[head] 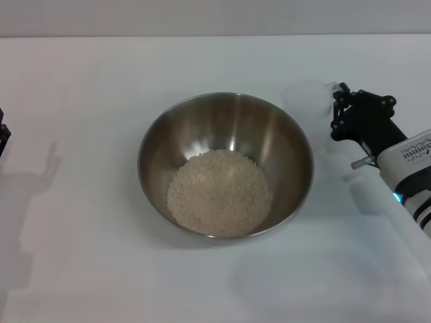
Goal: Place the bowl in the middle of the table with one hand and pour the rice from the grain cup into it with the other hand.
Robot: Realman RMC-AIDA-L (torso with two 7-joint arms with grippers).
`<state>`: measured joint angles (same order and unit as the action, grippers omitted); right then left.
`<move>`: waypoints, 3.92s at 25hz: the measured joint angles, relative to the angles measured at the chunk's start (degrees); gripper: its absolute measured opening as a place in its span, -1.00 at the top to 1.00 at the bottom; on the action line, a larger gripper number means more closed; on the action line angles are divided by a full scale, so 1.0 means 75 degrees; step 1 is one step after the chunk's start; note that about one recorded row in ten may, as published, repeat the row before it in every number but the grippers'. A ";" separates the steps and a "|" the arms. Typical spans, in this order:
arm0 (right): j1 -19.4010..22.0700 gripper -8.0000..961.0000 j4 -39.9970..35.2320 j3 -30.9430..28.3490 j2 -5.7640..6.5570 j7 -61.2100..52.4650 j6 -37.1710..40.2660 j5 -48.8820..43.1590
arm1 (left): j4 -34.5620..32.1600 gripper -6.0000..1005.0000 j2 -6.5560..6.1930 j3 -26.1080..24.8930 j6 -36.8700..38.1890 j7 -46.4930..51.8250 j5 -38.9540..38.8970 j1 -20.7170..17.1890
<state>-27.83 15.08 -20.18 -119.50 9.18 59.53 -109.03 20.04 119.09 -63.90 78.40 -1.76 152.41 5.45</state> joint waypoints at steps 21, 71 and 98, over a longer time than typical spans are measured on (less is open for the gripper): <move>0.0144 0.54 0.0109 0.0158 -0.0019 -0.0004 0.0050 -0.0065 | 0.0000 -0.66 0.0000 0.0048 0.0000 0.0000 0.0000 0.0009; 0.1563 -0.23 0.0383 0.0741 -0.0013 -0.0005 0.1468 -0.0733 | -0.0077 -0.66 0.0000 0.0072 -0.0011 0.0000 -0.0059 0.0058; 0.2711 -0.75 -0.0333 -0.0759 -0.0017 -0.2009 0.4119 -0.0345 | -0.0578 -0.66 0.0000 0.0097 -0.0013 0.0235 -0.0068 0.0230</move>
<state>-7.49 12.58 -25.87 -119.63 -5.89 90.42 -111.62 15.71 119.09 -63.17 78.30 0.01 151.89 7.18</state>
